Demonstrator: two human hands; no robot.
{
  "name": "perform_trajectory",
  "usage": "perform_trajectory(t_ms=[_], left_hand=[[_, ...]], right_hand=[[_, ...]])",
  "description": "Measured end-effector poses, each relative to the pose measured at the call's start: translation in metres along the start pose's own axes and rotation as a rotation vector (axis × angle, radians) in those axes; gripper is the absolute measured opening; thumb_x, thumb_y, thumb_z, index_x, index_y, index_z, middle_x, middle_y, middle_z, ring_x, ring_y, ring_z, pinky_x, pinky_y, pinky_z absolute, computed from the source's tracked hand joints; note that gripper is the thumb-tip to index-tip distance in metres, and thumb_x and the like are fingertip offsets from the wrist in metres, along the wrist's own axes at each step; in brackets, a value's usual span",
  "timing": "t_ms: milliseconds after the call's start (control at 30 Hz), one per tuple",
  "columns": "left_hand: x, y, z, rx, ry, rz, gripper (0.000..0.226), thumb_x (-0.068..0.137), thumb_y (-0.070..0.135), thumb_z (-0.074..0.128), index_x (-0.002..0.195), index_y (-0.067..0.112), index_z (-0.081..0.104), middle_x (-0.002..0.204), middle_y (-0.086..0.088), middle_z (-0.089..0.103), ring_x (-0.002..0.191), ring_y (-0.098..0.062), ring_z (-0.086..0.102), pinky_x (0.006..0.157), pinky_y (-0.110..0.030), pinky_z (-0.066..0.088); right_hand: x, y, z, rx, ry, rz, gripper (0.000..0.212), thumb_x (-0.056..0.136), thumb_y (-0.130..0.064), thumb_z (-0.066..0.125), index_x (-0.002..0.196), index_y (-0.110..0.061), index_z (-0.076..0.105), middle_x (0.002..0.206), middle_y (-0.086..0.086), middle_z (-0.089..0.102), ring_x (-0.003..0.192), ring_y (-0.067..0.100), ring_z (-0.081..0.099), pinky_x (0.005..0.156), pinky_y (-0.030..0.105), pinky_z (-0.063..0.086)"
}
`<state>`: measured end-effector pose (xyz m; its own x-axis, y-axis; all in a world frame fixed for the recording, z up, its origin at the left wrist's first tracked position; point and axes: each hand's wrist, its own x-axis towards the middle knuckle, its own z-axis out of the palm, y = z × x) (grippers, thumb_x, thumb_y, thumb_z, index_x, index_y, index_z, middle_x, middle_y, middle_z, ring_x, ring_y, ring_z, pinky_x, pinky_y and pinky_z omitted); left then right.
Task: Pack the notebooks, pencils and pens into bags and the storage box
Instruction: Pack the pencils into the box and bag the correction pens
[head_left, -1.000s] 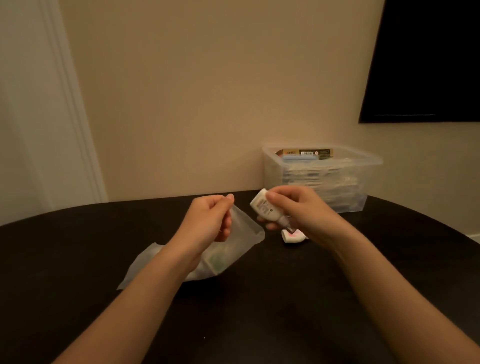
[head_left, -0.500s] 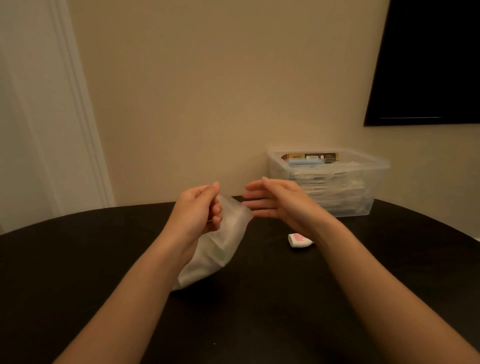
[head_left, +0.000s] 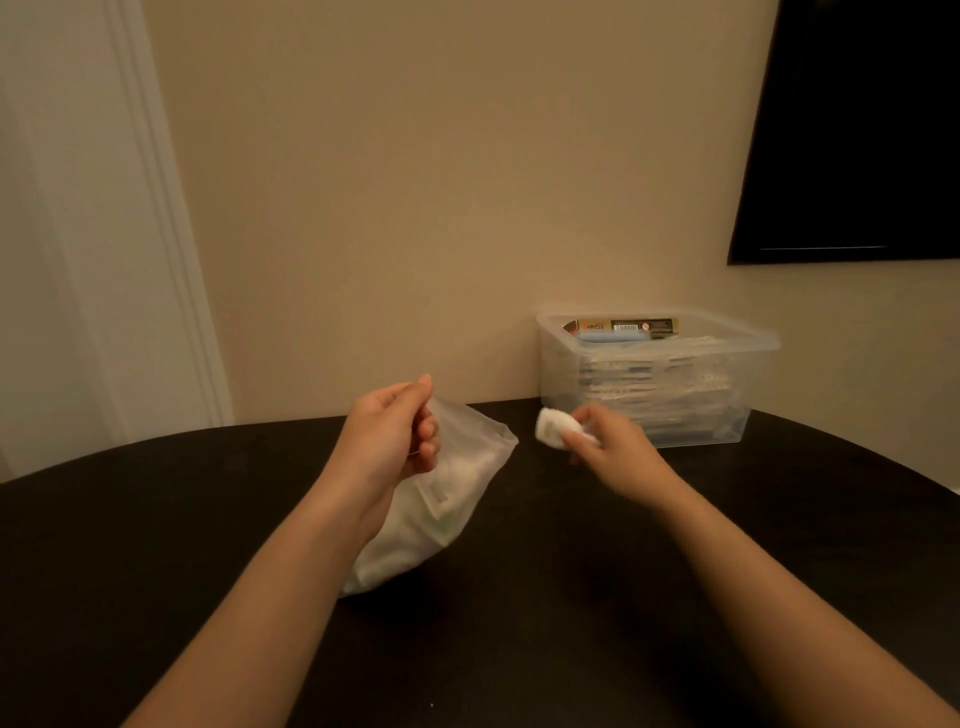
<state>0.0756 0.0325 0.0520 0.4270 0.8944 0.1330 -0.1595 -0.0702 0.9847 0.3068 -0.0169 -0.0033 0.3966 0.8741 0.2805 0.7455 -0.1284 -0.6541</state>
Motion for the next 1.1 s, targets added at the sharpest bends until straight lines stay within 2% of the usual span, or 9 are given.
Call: perform_trajectory(t_ms=[133, 367, 500, 667, 767, 833, 933, 1000, 1100], left_hand=[[0.0, 0.0, -0.001, 0.007, 0.005, 0.011, 0.034, 0.097, 0.026, 0.047, 0.065, 0.015, 0.044, 0.047, 0.004, 0.042, 0.043, -0.007, 0.039, 0.05, -0.022, 0.038], [-0.001, 0.004, -0.004, 0.036, -0.029, 0.056, 0.036, 0.098, 0.026, 0.045, 0.063, 0.015, 0.045, 0.047, 0.004, 0.043, 0.044, -0.007, 0.039, 0.05, -0.021, 0.037], [0.002, 0.012, -0.012, -0.031, 0.014, 0.05, 0.035, 0.098, 0.024, 0.046, 0.064, 0.015, 0.044, 0.047, 0.004, 0.042, 0.042, -0.007, 0.039, 0.045, -0.018, 0.037], [0.004, 0.021, -0.025, -0.109, 0.034, 0.051, 0.034, 0.097, 0.024, 0.047, 0.064, 0.016, 0.044, 0.047, 0.005, 0.042, 0.042, -0.006, 0.039, 0.046, -0.019, 0.037], [0.001, 0.025, -0.029, -0.104, 0.018, 0.064, 0.034, 0.098, 0.024, 0.046, 0.065, 0.016, 0.043, 0.047, 0.005, 0.042, 0.041, -0.006, 0.039, 0.047, -0.019, 0.036], [0.001, 0.03, -0.032, -0.083, 0.01, 0.068, 0.034, 0.098, 0.024, 0.046, 0.065, 0.016, 0.043, 0.046, 0.005, 0.042, 0.041, -0.006, 0.039, 0.047, -0.02, 0.036], [0.006, 0.045, -0.038, -0.017, 0.023, 0.089, 0.034, 0.098, 0.024, 0.046, 0.065, 0.017, 0.043, 0.045, 0.006, 0.042, 0.04, -0.006, 0.039, 0.046, -0.02, 0.035], [0.011, 0.061, -0.044, 0.051, 0.055, 0.115, 0.035, 0.098, 0.024, 0.046, 0.064, 0.018, 0.043, 0.044, 0.008, 0.042, 0.039, -0.005, 0.038, 0.045, -0.02, 0.035], [0.018, 0.077, -0.052, 0.1, 0.064, 0.135, 0.036, 0.098, 0.023, 0.045, 0.063, 0.018, 0.04, 0.041, 0.009, 0.038, 0.036, -0.005, 0.034, 0.042, -0.018, 0.031]], right_hand=[[-0.016, -0.063, -0.018, 0.444, -0.028, -0.258, 0.013, 0.09, -0.023, 0.059, 0.096, -0.011, 0.059, 0.074, -0.001, 0.065, 0.059, 0.006, 0.055, 0.053, 0.019, 0.045], [-0.007, -0.101, 0.001, 0.083, -0.227, -0.479, 0.013, 0.093, -0.03, 0.058, 0.084, -0.027, 0.066, 0.069, -0.011, 0.057, 0.062, -0.003, 0.049, 0.061, 0.015, 0.038], [-0.005, -0.11, 0.007, 0.248, -0.261, -0.407, 0.03, 0.103, -0.025, 0.035, 0.104, -0.018, 0.064, 0.095, -0.002, 0.063, 0.088, 0.002, 0.054, 0.084, 0.019, 0.041], [-0.003, -0.1, 0.008, 0.139, -0.23, -0.382, 0.01, 0.09, -0.041, 0.056, 0.094, -0.034, 0.061, 0.123, -0.01, 0.045, 0.121, 0.004, 0.037, 0.102, 0.023, 0.031], [-0.001, -0.106, 0.012, 0.101, -0.268, -0.436, 0.016, 0.091, -0.034, 0.059, 0.087, -0.02, 0.066, 0.09, -0.011, 0.057, 0.08, -0.002, 0.052, 0.073, 0.021, 0.042], [0.001, -0.118, 0.009, 0.107, -0.25, -0.461, 0.031, 0.095, -0.026, 0.056, 0.072, -0.007, 0.065, 0.058, -0.009, 0.043, 0.052, 0.001, 0.036, 0.053, 0.019, 0.03], [0.005, -0.138, 0.001, 0.106, -0.17, -0.513, 0.034, 0.095, -0.024, 0.055, 0.065, -0.011, 0.065, 0.051, 0.001, 0.038, 0.048, 0.003, 0.031, 0.049, 0.019, 0.026], [0.007, -0.152, -0.006, 0.128, -0.099, -0.57, 0.033, 0.095, -0.025, 0.054, 0.077, -0.002, 0.07, 0.062, 0.024, 0.051, 0.055, 0.012, 0.038, 0.053, 0.031, 0.032], [0.01, -0.169, -0.013, 0.173, 0.016, -0.651, 0.031, 0.094, -0.022, 0.056, 0.083, 0.002, 0.071, 0.076, 0.028, 0.059, 0.063, 0.03, 0.048, 0.06, 0.04, 0.04]])
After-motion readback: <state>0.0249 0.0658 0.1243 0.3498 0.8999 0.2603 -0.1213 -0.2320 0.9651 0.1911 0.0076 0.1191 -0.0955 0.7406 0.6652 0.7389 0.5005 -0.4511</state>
